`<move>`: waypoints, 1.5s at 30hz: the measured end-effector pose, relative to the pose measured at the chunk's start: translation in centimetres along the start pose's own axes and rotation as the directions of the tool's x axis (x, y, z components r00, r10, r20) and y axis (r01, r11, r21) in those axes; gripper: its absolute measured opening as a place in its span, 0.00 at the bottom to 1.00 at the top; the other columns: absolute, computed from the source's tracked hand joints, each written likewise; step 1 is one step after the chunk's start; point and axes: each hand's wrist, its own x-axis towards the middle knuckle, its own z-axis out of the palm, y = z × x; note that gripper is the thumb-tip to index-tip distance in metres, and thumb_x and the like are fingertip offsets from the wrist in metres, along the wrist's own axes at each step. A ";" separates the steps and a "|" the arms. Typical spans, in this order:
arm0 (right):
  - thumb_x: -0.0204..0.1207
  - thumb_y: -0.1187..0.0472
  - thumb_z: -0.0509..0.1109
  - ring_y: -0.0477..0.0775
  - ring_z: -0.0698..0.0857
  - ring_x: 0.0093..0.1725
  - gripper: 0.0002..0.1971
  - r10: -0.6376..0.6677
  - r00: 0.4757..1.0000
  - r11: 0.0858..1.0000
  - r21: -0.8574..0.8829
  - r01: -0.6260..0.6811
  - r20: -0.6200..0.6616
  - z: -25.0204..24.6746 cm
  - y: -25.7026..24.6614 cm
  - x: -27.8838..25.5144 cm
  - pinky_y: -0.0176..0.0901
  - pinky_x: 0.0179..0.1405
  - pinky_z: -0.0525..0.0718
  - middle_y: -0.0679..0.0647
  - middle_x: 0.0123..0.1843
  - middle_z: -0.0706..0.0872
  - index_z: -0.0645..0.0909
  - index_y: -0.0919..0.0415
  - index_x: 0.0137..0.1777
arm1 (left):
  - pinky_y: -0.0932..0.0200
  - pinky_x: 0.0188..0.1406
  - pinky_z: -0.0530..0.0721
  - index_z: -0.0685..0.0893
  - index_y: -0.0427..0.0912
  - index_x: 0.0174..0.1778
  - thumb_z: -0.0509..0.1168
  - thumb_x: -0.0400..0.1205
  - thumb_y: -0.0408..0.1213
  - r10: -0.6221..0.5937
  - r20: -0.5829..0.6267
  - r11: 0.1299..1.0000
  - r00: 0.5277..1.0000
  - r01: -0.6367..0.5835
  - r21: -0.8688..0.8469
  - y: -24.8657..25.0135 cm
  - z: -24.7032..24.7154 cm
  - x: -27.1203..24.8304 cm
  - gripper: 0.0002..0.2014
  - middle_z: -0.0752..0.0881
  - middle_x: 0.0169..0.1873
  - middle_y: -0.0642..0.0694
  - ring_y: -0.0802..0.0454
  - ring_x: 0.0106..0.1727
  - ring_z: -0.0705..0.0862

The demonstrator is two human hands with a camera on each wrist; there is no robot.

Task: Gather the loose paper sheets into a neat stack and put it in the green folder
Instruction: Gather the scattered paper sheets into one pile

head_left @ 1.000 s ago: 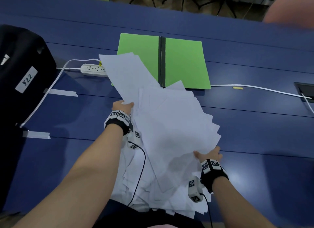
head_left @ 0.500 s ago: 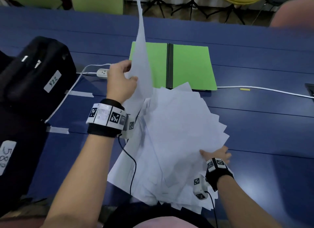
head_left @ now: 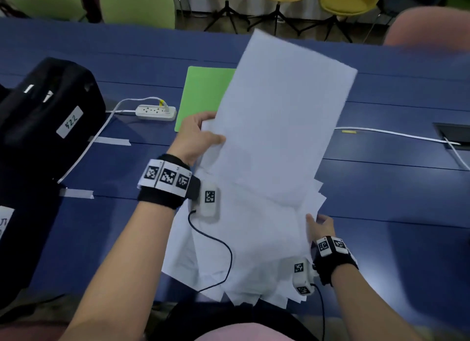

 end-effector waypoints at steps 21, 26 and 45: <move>0.71 0.56 0.75 0.56 0.86 0.49 0.15 -0.240 0.969 0.969 0.051 0.243 -0.057 3.6 -0.7 -0.6 0.42 0.47 0.80 0.55 0.53 0.86 0.82 0.58 0.57 | 0.61 0.32 0.72 0.76 0.37 0.39 0.62 0.77 0.24 -0.304 -0.136 0.841 0.943 0.333 0.426 -20.4 1.2 -1.0 0.05 0.77 0.36 0.42 0.50 0.39 0.74; 0.62 0.48 0.80 0.67 0.71 0.70 0.45 -0.104 0.991 0.929 -0.363 0.068 -0.081 4.8 -1.2 -0.2 0.60 0.66 0.76 0.64 0.73 0.67 0.63 0.62 0.76 | 0.61 0.32 0.67 0.75 0.40 0.34 0.52 0.78 0.21 -0.369 0.005 0.876 0.930 0.346 0.337 -19.9 2.9 -0.7 0.13 0.72 0.28 0.48 0.51 0.30 0.69; 0.63 0.55 0.82 0.66 0.74 0.72 0.47 -0.088 0.996 0.964 -0.250 0.089 0.014 1.4 -0.5 1.6 0.56 0.67 0.75 0.65 0.75 0.70 0.60 0.67 0.77 | 0.41 0.69 0.72 0.74 0.35 0.69 0.65 0.76 0.59 -0.381 -0.422 0.645 0.823 0.563 0.516 -21.6 -3.3 0.0 0.34 0.70 0.70 0.36 0.34 0.71 0.70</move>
